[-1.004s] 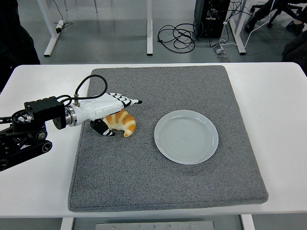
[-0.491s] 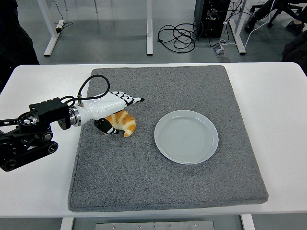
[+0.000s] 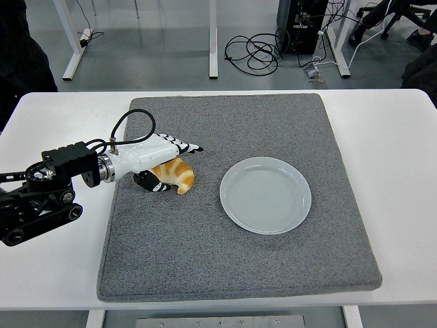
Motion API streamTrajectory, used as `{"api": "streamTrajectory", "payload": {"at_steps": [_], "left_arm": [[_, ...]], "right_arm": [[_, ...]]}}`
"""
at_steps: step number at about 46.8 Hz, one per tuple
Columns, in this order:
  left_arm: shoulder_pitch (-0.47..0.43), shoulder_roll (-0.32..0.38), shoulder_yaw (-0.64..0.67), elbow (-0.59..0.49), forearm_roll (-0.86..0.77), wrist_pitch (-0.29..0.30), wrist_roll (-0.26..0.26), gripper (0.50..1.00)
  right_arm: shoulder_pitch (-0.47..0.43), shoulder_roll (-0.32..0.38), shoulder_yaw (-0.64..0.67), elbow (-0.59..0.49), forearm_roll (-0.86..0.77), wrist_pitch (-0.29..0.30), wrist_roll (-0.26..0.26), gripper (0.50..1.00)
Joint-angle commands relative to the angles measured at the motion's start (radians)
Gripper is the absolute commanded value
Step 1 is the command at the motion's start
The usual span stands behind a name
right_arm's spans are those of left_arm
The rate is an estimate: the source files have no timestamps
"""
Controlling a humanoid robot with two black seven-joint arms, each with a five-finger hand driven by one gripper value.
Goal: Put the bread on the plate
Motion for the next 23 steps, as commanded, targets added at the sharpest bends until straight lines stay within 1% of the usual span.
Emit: {"api": "streamTrajectory", "payload": {"at_steps": [1, 13, 14, 15, 18, 19, 20, 21, 22, 23], "left_arm": [[0.001, -0.002, 0.000, 0.000, 0.000, 0.000, 0.000, 0.922], [0.026, -0.002, 0.000, 0.012, -0.005, -0.003, 0.000, 0.927], [0.026, -0.002, 0.000, 0.014, -0.005, -0.003, 0.000, 0.925], [0.026, -0.002, 0.000, 0.014, -0.005, -0.003, 0.000, 0.912], [0.026, -0.002, 0.000, 0.014, -0.003, -0.003, -0.002, 0.783], [0.026, -0.002, 0.000, 0.014, -0.003, -0.003, -0.002, 0.732], [0.026, -0.002, 0.000, 0.014, -0.003, -0.003, -0.002, 0.652], [0.026, -0.002, 0.000, 0.014, -0.003, -0.003, -0.002, 0.543], [0.027, -0.002, 0.000, 0.014, -0.003, -0.003, -0.002, 0.500], [0.027, -0.002, 0.000, 0.014, -0.003, -0.003, -0.002, 0.500]], "right_arm": [[0.000, 0.000, 0.000, 0.000, 0.000, 0.000, 0.000, 1.000], [0.000, 0.000, 0.000, 0.000, 0.000, 0.000, 0.000, 1.000], [0.000, 0.000, 0.000, 0.000, 0.000, -0.001, 0.000, 1.000], [0.000, 0.000, 0.000, 0.000, 0.000, -0.001, 0.000, 1.000], [0.000, 0.000, 0.000, -0.001, 0.000, 0.000, 0.000, 1.000], [0.000, 0.000, 0.000, 0.000, 0.000, -0.001, 0.000, 1.000], [0.000, 0.000, 0.000, 0.000, 0.000, 0.000, 0.000, 1.000], [0.000, 0.000, 0.000, 0.000, 0.000, 0.000, 0.000, 1.000], [0.000, 0.000, 0.000, 0.000, 0.000, 0.000, 0.000, 1.000], [0.000, 0.000, 0.000, 0.000, 0.000, 0.000, 0.000, 1.000]]}}
